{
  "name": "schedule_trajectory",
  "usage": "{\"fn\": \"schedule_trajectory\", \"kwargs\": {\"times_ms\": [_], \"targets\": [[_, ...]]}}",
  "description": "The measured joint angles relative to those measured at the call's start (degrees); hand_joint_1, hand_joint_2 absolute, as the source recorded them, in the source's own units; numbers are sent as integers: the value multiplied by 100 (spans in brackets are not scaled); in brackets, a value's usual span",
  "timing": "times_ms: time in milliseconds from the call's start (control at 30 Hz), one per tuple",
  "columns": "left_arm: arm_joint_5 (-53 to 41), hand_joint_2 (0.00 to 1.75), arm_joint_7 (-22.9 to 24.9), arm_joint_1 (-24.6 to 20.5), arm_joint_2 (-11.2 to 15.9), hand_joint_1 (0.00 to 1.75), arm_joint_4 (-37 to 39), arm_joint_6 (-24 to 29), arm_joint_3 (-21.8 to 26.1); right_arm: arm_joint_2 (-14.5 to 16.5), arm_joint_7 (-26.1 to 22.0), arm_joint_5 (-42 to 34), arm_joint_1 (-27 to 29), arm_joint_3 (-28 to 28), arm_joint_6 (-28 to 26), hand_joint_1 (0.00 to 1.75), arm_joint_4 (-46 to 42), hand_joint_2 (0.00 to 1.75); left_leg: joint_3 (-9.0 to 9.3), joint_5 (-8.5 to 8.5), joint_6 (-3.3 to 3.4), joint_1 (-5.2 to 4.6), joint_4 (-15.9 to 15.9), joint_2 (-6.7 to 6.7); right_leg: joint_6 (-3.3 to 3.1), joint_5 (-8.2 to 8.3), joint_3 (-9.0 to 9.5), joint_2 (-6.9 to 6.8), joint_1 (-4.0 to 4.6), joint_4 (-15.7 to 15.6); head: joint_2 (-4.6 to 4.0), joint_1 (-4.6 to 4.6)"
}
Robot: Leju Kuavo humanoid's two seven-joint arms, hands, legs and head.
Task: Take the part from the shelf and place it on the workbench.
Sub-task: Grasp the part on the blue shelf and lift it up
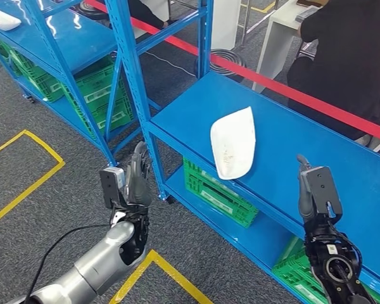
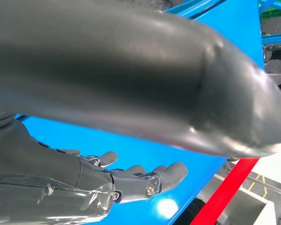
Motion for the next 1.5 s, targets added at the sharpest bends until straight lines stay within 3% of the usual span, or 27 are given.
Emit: {"fn": "schedule_trajectory", "kwargs": {"times_ms": [200, 433, 533, 700, 833, 1200, 1500], "targets": [[-33, 0, 38, -3, 9, 0, -35, -11, 0, -6, 46, 61, -3, -12, -27, 0, 69, 0, 5, 5, -7, 4, -8, 0, -4, -3, -1, 0, 2, 2, 0, 0], [-205, 0, 251, -111, 10, 0, -45, -125, 5, -104, 415, 449, -3, -48, 109, 0, 185, 0, 5, 5, -7, 4, -8, 1, -6, -3, 1, 1, 2, 2, 0, 1], [-256, 0, 321, -137, 26, 0, -71, -86, 26, -127, 573, 629, -32, -49, 455, 0, 276, 0, 5, 5, -7, 4, -8, 2, -6, -3, 2, 2, 2, 3, 0, 1], [-283, 0, 390, -104, 90, 0, -202, 64, 36, -149, 943, 931, -260, 79, 1512, 0, 623, 0, 5, 6, -8, 4, -9, 0, -6, -3, 2, 1, 4, 5, 0, 0], [-239, 0, 376, -29, 138, 0, -308, 187, 41, -149, 1000, 1063, -470, 258, 1768, 0, 913, 0, 5, 6, -8, 5, -10, 0, -6, -4, 2, 1, 5, 7, 0, -1], [-20, 0, 139, 162, 248, 0, -478, 439, 79, -149, 801, 1188, -821, 746, 1670, 0, 1291, 0, 5, 6, -8, 5, -10, -1, -9, -6, 1, 0, 5, 8, 0, 0], [80, 0, 43, 249, 282, 0, -520, 472, 90, -149, 919, 1404, -1071, 1079, 1892, 0, 1442, 0, 5, 6, -8, 5, -10, -1, -8, -5, 2, 1, 5, 8, 0, 0]]}}
